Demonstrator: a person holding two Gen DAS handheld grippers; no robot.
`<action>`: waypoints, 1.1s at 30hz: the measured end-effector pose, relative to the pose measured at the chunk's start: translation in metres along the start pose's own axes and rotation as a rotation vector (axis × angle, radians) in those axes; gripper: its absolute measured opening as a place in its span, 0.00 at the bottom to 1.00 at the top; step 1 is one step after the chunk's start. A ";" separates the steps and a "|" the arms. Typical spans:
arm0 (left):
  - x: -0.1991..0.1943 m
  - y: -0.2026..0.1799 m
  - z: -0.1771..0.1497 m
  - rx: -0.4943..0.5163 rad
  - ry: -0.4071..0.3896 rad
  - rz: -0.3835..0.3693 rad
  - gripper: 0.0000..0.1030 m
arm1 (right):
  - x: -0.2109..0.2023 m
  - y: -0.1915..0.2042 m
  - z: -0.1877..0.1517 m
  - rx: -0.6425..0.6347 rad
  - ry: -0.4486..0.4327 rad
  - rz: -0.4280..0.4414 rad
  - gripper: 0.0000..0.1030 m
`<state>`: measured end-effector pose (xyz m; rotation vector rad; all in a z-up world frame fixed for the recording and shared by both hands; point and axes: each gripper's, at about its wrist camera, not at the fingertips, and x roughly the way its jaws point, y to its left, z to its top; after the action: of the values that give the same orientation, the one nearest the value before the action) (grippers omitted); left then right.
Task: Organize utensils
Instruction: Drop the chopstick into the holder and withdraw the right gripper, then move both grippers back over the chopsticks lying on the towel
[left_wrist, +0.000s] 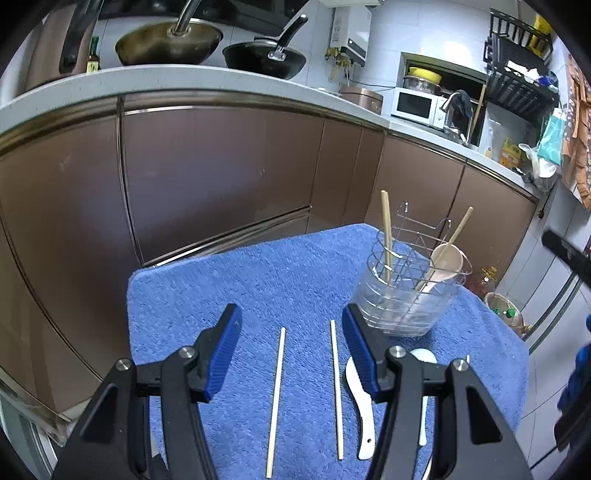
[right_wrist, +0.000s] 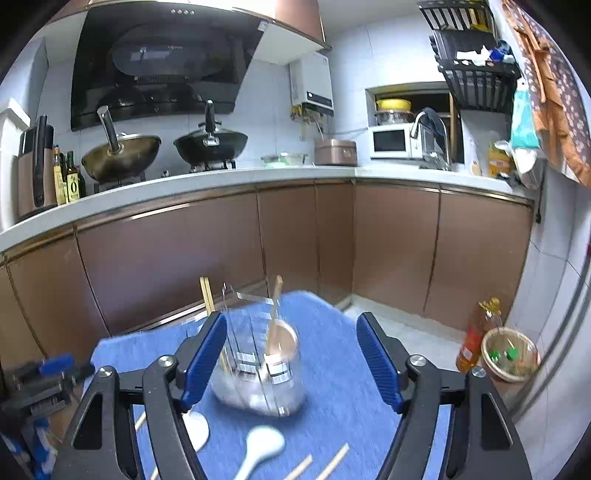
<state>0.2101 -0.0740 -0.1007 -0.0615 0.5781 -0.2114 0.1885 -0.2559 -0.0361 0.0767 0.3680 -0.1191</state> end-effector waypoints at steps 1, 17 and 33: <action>-0.003 0.000 0.000 0.007 -0.006 0.004 0.53 | -0.003 -0.002 -0.005 0.002 0.017 -0.004 0.76; -0.046 -0.006 -0.008 0.090 -0.101 0.035 0.53 | -0.044 -0.006 -0.063 0.078 0.093 -0.013 1.00; -0.072 -0.006 -0.013 0.127 -0.145 0.050 0.53 | -0.057 0.013 -0.074 0.088 0.153 0.048 1.00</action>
<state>0.1436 -0.0640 -0.0725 0.0600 0.4199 -0.1931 0.1117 -0.2303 -0.0834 0.1822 0.5130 -0.0818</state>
